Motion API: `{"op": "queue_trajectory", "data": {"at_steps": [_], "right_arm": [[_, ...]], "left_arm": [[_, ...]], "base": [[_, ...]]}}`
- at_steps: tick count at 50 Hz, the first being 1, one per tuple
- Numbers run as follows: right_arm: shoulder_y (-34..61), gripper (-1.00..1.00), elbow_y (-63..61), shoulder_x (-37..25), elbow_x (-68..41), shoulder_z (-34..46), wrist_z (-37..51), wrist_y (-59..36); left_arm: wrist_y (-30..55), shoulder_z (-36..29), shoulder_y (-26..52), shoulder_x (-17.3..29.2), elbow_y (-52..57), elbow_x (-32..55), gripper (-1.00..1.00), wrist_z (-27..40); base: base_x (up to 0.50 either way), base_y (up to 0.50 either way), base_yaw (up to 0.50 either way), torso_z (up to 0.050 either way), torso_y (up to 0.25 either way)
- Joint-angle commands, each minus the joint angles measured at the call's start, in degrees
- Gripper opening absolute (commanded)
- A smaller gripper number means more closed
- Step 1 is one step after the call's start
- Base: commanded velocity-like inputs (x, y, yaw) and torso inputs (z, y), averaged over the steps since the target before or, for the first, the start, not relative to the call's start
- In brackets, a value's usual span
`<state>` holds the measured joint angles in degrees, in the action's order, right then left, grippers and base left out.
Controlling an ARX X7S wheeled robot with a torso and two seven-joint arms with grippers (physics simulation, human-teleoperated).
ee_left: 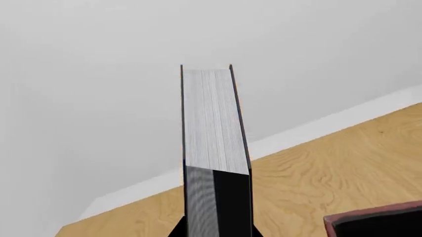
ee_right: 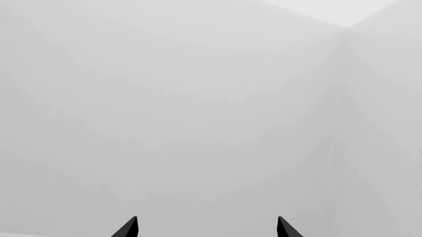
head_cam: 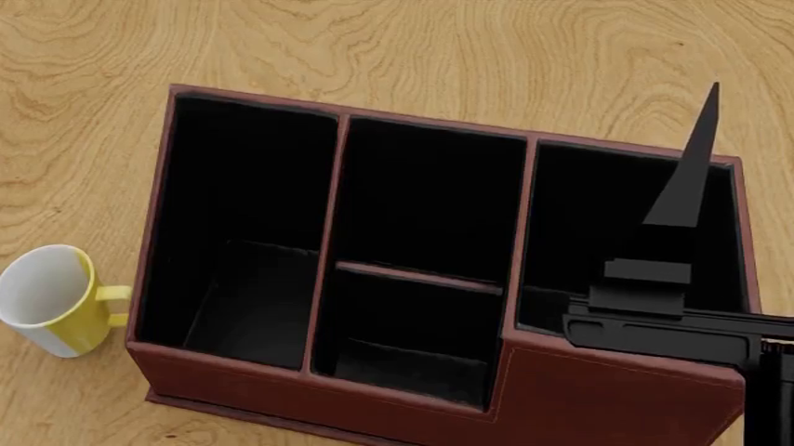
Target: Pick up the book and place it in the back compartment of the caddy.
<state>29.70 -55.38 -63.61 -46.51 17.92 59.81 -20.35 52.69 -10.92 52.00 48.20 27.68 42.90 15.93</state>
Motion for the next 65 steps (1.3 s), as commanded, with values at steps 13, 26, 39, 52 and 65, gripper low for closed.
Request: {"op": "queue_trajectory", "data": {"at_steps": [13, 26, 39, 52, 65], "right_arm": [[-1.7, 1.00, -0.1, -1.0, 0.4, -0.4, 0.6, 1.5], [-2.0, 1.00, 0.0, -1.3, 0.4, -0.4, 0.7, 1.9], [-2.4, 1.00, 0.1, -1.7, 0.5, -0.6, 0.8, 2.5], [-2.0, 1.00, -0.2, -2.1, 0.0, -0.8, 1.1, 2.4], [-1.2, 1.00, -1.1, -3.1, -1.3, -1.2, 1.9, 1.8]], "left_arm": [[-0.6, -7.5, 7.7, 0.1, 1.7, -3.9, -1.00, -6.3], [0.4, -10.2, 10.9, -0.6, 2.1, -3.9, -1.00, -8.8], [-3.2, -12.9, 12.1, -0.1, 3.2, -3.7, -1.00, -15.3], [-14.8, -14.7, 9.1, 0.9, 1.3, -5.1, -1.00, -26.8], [-19.5, -17.4, 8.7, 1.9, 1.4, -6.7, -1.00, -33.8]], "base": [[0.00, 0.00, 0.00, 0.000, 0.002], [0.00, 0.00, 0.00, 0.000, 0.002], [0.00, 0.00, 0.00, 0.001, 0.002], [0.00, 0.00, 0.00, 0.000, 0.002], [0.00, 0.00, 0.00, 0.001, 0.002]]}}
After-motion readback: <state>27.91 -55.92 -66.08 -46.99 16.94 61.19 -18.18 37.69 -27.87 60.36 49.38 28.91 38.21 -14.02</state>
